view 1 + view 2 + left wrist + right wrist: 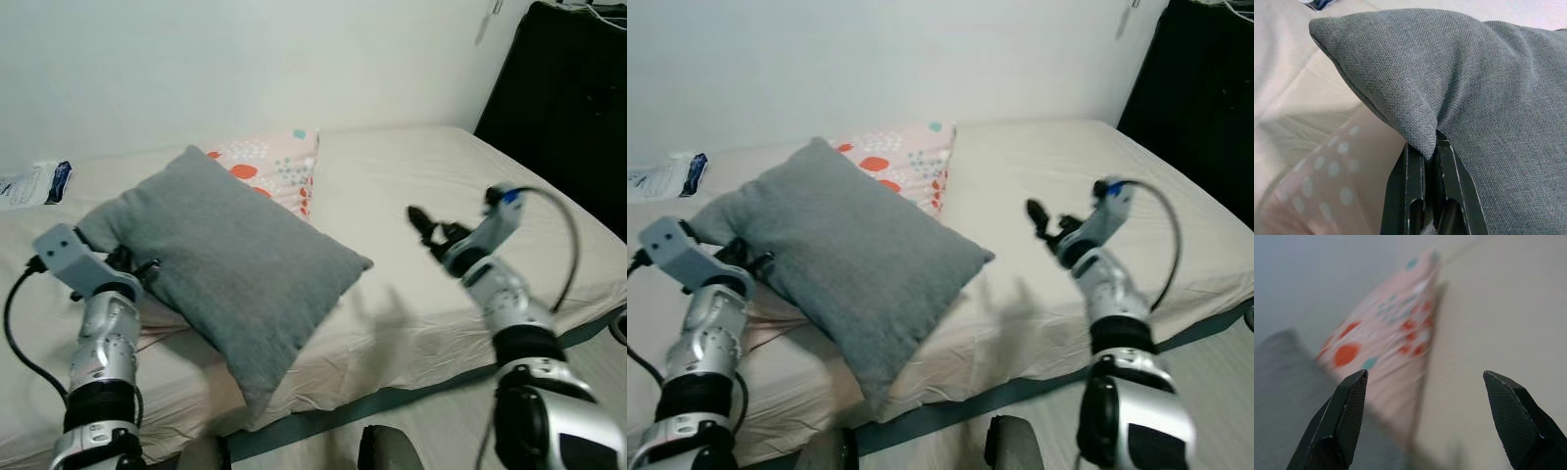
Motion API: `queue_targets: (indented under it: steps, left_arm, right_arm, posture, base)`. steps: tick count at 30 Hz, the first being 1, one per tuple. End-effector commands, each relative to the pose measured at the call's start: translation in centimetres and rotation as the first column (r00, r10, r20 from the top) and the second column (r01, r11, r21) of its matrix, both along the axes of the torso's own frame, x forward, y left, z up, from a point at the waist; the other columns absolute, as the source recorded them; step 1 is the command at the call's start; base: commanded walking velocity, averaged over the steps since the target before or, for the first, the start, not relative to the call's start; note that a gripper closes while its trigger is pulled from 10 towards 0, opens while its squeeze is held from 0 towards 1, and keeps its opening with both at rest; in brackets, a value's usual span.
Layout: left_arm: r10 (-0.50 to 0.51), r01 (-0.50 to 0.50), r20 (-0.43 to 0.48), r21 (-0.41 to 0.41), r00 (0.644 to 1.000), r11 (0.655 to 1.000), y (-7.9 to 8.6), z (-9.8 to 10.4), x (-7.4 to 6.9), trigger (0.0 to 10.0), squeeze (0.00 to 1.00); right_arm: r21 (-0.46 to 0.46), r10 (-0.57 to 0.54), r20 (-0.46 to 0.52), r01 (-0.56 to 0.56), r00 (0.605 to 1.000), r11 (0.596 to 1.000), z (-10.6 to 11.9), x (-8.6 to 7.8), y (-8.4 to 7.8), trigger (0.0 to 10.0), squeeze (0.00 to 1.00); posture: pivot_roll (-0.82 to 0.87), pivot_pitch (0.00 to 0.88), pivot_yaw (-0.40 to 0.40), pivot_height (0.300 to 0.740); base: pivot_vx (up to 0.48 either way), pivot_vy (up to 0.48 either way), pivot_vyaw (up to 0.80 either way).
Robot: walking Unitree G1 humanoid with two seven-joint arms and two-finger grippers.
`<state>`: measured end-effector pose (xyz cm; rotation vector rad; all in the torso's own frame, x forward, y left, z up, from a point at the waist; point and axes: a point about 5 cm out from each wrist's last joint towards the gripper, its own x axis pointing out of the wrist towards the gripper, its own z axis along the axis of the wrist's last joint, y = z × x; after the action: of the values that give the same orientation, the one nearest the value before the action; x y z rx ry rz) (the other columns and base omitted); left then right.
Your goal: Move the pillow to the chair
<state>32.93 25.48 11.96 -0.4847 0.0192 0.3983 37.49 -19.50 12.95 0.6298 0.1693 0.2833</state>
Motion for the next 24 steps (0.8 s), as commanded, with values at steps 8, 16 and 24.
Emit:
queue_targets:
  steps: [8,16,24]
  left_arm:
    - [-0.019,0.019,-0.004,0.000,1.000,1.000,-1.1,0.0,0.0,0.0,0.00]
    - [-0.037,0.037,0.013,-0.009,0.999,0.999,-1.9,0.3,0.1,0.0,0.00]
    - [-0.047,0.048,0.022,-0.015,0.999,0.999,-2.1,0.6,0.4,0.0,0.00]
  right_arm:
    - [-0.048,0.193,-0.055,-0.196,0.980,0.980,-2.2,-0.5,4.0,10.0,1.00]
    - [-0.125,0.250,-0.187,-0.275,0.950,0.953,-5.9,-2.4,5.2,10.0,0.00]
    - [0.138,0.110,-0.209,-0.082,0.972,0.987,-6.2,-2.4,3.8,10.0,0.00]
  posture:
    - [0.09,0.000,-0.073,0.584]
    - [0.11,0.000,-0.078,0.584]
    - [0.11,0.000,-0.068,0.584]
  base:
    - [0.000,0.000,0.00]
    - [0.000,0.000,0.00]
    - [0.000,0.000,0.00]
